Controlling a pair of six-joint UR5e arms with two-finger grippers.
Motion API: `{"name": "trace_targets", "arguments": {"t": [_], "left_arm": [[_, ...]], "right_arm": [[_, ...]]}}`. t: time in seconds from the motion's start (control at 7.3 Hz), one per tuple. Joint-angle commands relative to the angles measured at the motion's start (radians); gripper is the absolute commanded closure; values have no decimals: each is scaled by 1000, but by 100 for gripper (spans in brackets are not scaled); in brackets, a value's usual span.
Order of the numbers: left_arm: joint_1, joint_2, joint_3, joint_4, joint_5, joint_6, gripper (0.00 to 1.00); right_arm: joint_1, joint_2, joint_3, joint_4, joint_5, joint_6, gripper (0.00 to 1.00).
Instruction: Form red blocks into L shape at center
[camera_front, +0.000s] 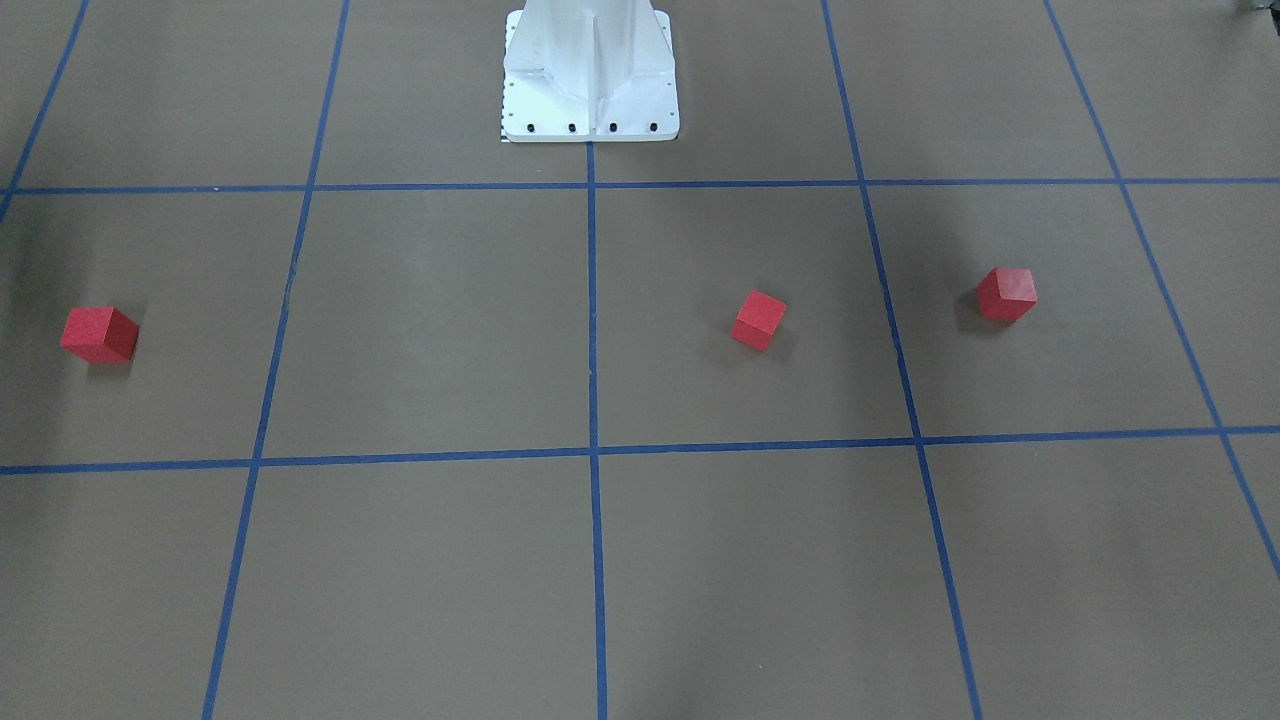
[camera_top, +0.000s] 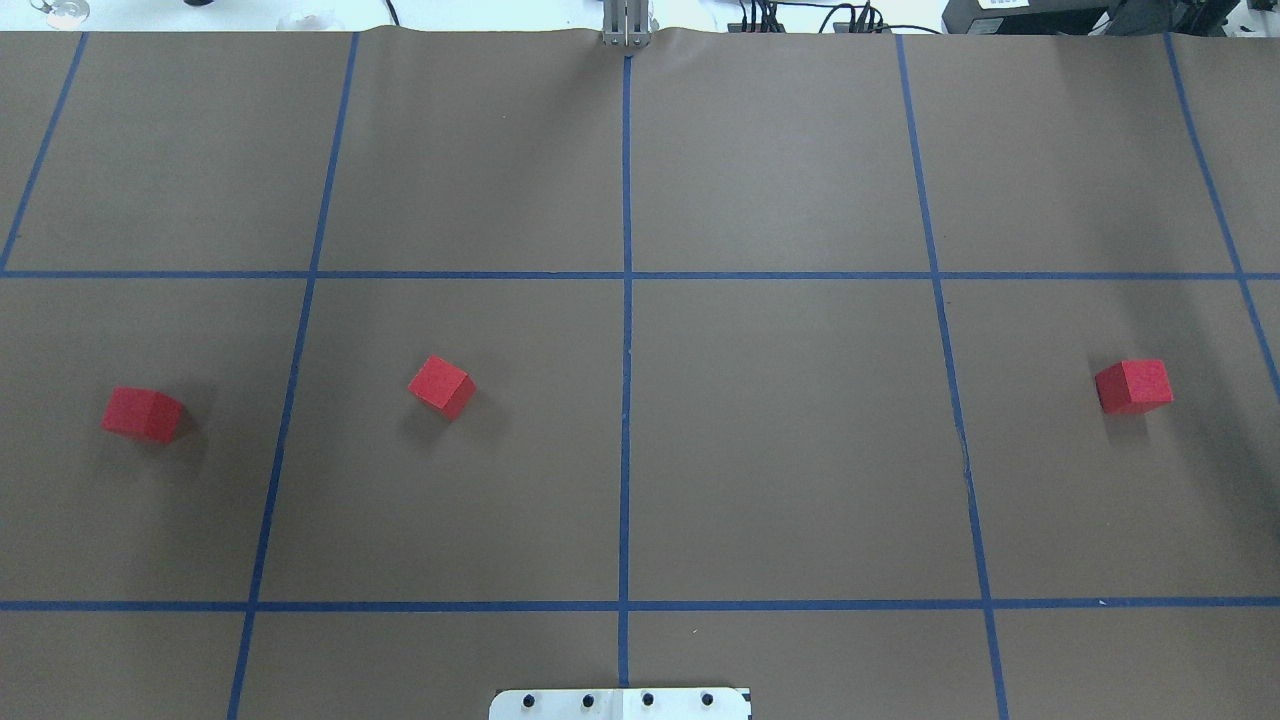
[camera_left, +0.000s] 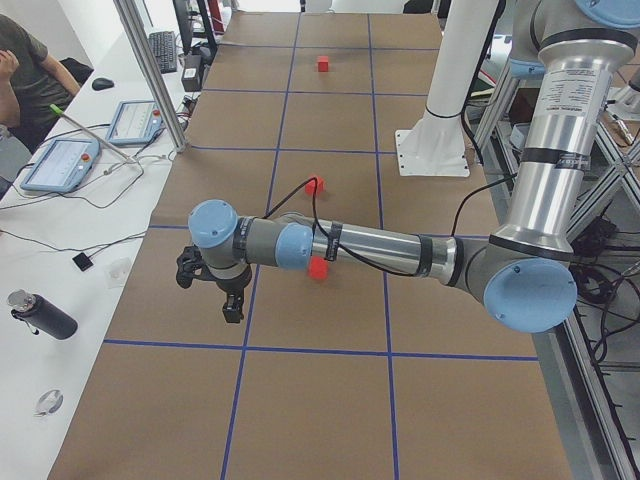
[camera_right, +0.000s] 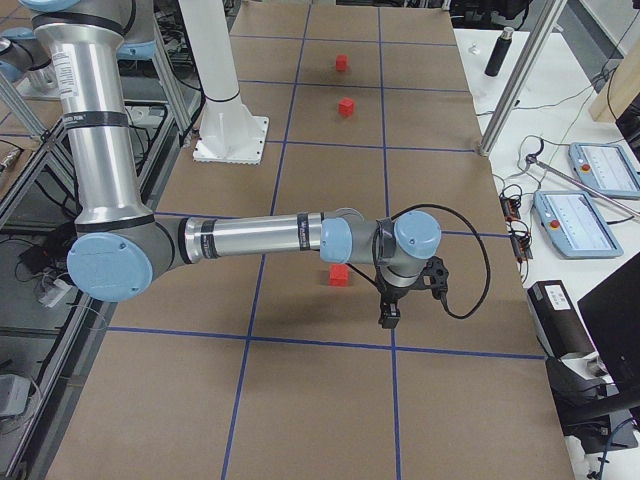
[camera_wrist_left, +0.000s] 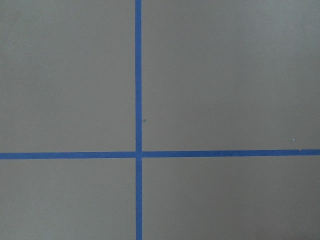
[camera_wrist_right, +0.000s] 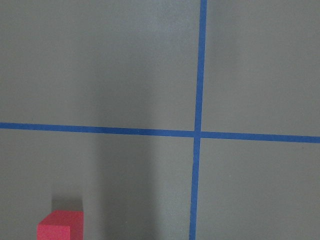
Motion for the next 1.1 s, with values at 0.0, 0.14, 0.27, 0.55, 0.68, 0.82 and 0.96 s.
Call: {"name": "trace_targets", "arguments": {"t": [0.0, 0.14, 0.27, 0.55, 0.68, 0.82, 0.96], "left_arm": [[2, 33, -20, -28, 3, 0, 0], [2, 39, -22, -34, 1, 0, 0], [2, 71, -25, -53, 1, 2, 0], [2, 149, -23, -196, -12, -9, 0], [3, 174, -25, -249, -8, -14, 0], [5, 173, -25, -264, -9, -55, 0], [5, 174, -25, -269, -10, -73, 0]], "right_arm": [[-16, 0, -1, 1, -2, -6, 0], [-28, 3, 8, 17, -3, -9, 0], [-34, -3, -1, 53, -5, -4, 0], [-57, -35, 2, 142, 3, -1, 0], [-121, -84, 2, 246, 4, 0, 0], [-172, -88, 8, 340, 12, 126, 0], [-274, -91, 63, 401, -3, 343, 0]]}}
